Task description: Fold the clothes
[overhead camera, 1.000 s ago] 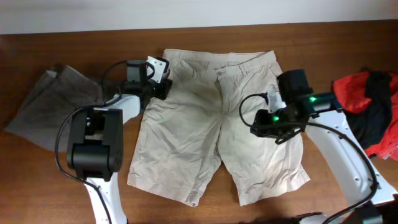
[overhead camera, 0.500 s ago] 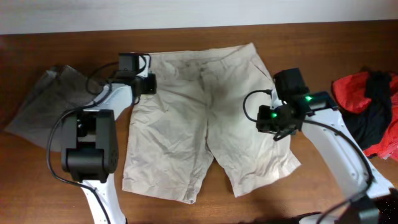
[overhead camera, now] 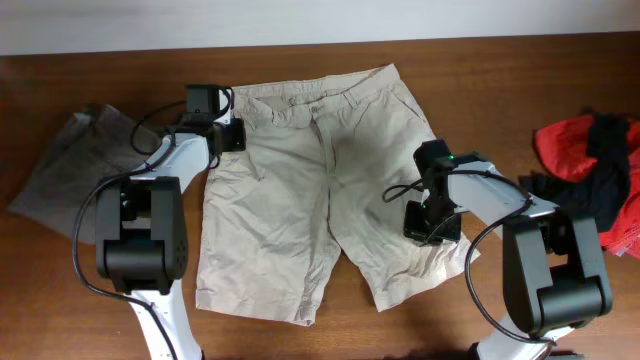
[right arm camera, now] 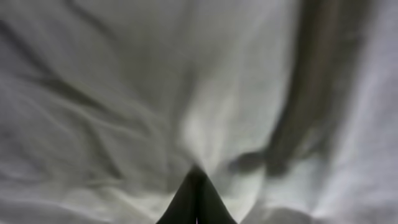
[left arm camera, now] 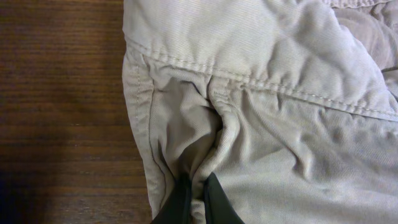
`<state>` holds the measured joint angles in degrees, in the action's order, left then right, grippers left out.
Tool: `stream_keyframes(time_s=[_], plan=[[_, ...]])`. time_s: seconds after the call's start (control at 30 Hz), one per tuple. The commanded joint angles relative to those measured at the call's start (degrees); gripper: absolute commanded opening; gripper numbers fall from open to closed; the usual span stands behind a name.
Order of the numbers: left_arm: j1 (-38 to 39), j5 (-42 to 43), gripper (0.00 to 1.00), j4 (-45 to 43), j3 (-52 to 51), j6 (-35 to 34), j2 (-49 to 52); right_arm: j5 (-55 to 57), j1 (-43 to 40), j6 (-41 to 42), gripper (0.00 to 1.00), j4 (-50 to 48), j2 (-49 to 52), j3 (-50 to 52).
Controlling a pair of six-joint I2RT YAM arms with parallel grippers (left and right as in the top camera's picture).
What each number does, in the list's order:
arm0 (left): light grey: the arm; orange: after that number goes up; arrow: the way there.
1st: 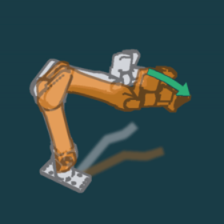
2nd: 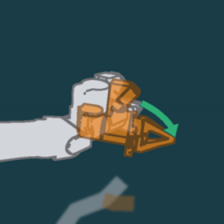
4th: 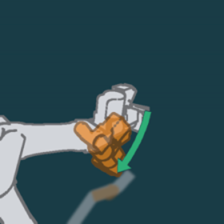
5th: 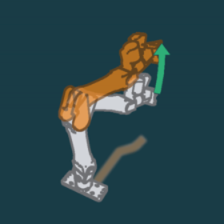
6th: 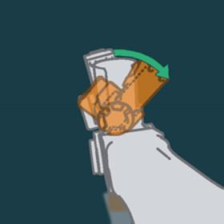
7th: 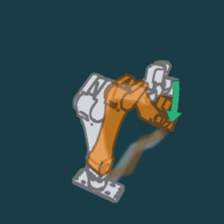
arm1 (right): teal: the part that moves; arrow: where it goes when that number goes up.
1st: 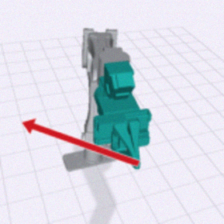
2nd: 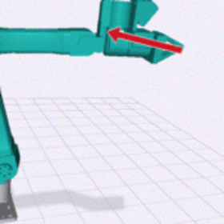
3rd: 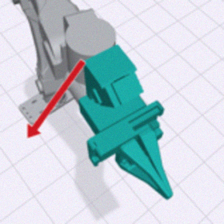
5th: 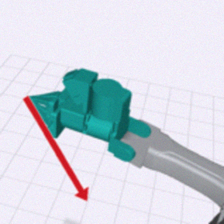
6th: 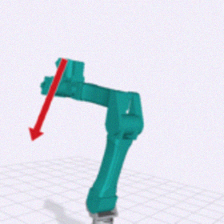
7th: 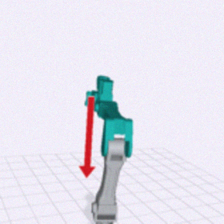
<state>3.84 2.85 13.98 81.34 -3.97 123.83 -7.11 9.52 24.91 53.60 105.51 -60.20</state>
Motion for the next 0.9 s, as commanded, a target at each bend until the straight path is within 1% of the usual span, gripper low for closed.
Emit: stream_keyframes(time_s=[0.0, 0.1, 0.13, 0.23, 0.3, 0.33, 0.37, 0.43, 0.47, 0.57, 0.63, 0.7, 0.77, 0.87], plan=[[-1.11, -5.66, 0.01, 2.16, -2.05, -0.76, 2.58, 9.97, -2.99, 4.35, 0.04, -1.86, 5.66, 2.58], [-1.11, -5.49, 0.04, 2.21, -2.05, -0.76, 2.58, 15.10, -6.38, 5.44, 0.04, -1.46, 5.81, 2.56], [-1.11, -5.44, 0.07, 2.21, -2.05, -0.79, 2.58, 16.68, -7.82, 5.44, 0.04, -1.49, 5.81, 2.49], [-1.07, -5.16, 0.12, 2.16, -2.05, -0.79, 2.58, 20.35, -11.91, 5.25, 0.04, -2.34, 5.79, 1.62], [-0.87, -5.03, 0.20, 2.12, -2.05, -0.76, 2.58, 20.17, -13.94, 0.87, 0.04, -4.20, 5.79, 0.31], [-0.76, -4.70, 0.21, 2.03, -2.05, -0.76, 2.58, 19.67, -14.53, -1.22, 0.04, -5.20, 5.79, -0.33], [-0.68, -4.00, 0.24, 1.90, -2.03, -0.76, 2.58, 18.73, -14.88, -3.82, 0.04, -6.67, 5.79, -1.20], [-0.50, -2.25, 0.35, 1.49, -2.03, -0.76, 2.58, 16.57, -14.86, -7.23, 0.04, -8.66, 5.79, -2.73], [-0.46, -1.40, 0.37, 1.46, -2.01, -0.76, 2.58, 15.19, -14.75, -8.17, 0.06, -9.05, 5.79, -3.45], [-0.46, -0.07, 0.39, 1.68, -1.88, -0.76, 2.47, 9.29, -14.34, -11.13, 0.13, -7.67, 5.70, -6.03], [-0.39, -0.13, 0.39, 2.29, -1.73, -0.68, 2.10, 5.55, -14.23, -11.47, 0.14, -4.98, 5.22, -8.02], [-0.42, -0.26, 0.40, 2.54, -1.31, 0.33, 1.42, 0.87, -13.90, -13.88, 0.15, -2.97, 3.87, -9.77], [-0.46, -0.48, 0.43, 2.69, -0.59, 1.01, 0.15, -4.42, -13.22, -15.74, 0.18, -1.88, 1.49, -10.86], [-0.52, -0.70, 0.45, 2.82, 0.24, 1.01, -2.14, -9.46, -11.15, -15.69, 0.19, -1.42, -2.78, -11.04]])
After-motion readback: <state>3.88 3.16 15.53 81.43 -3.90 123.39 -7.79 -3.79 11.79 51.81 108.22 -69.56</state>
